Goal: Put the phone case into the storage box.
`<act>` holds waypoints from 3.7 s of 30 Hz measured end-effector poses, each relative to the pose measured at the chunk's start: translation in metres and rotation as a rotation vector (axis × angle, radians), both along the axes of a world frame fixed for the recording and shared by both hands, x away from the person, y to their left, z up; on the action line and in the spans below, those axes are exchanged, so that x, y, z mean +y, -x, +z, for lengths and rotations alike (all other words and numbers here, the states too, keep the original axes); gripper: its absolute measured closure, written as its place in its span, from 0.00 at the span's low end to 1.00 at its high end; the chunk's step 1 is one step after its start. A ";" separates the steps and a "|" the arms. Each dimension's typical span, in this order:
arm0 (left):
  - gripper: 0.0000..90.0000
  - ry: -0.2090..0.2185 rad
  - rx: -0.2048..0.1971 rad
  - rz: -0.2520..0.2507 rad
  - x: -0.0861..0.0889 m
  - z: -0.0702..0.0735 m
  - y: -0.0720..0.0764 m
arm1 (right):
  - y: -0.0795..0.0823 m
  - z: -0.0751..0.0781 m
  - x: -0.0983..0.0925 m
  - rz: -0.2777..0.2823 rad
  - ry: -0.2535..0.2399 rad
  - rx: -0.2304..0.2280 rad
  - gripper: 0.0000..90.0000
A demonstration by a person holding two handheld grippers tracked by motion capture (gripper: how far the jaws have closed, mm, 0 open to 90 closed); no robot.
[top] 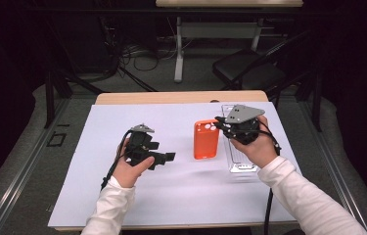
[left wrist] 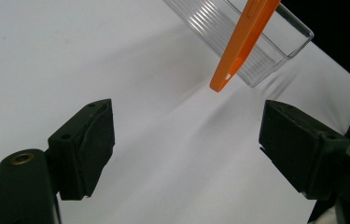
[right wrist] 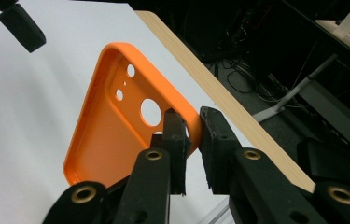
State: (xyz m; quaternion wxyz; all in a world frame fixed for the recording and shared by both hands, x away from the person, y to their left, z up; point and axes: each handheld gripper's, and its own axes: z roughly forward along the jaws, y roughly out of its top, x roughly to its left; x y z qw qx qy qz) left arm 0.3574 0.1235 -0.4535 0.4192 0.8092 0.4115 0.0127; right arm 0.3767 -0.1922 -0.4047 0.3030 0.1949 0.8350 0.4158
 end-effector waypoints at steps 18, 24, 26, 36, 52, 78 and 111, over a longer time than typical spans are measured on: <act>0.21 0.015 -0.018 0.009 0.010 0.003 0.010 | -0.011 0.005 -0.020 -0.028 -0.004 -0.017 0.90; 0.21 0.020 -0.015 0.017 0.014 0.002 0.010 | -0.015 0.010 -0.028 -0.045 -0.011 -0.018 0.90; 0.21 0.019 -0.012 0.019 0.015 0.003 0.010 | -0.015 0.012 -0.030 -0.050 -0.016 -0.022 0.90; 0.21 0.033 -0.015 0.030 0.022 0.003 0.009 | -0.017 0.024 -0.047 -0.078 -0.012 -0.045 0.90; 0.21 0.031 -0.005 0.047 0.025 0.002 0.009 | -0.024 0.030 -0.074 -0.130 0.007 -0.051 0.90; 0.21 0.018 0.007 0.066 0.028 -0.001 0.006 | -0.039 0.019 -0.100 -0.179 0.039 -0.082 0.90; 0.18 0.008 -0.001 0.108 0.035 -0.006 0.007 | -0.082 -0.015 -0.091 -0.248 0.089 -0.174 0.90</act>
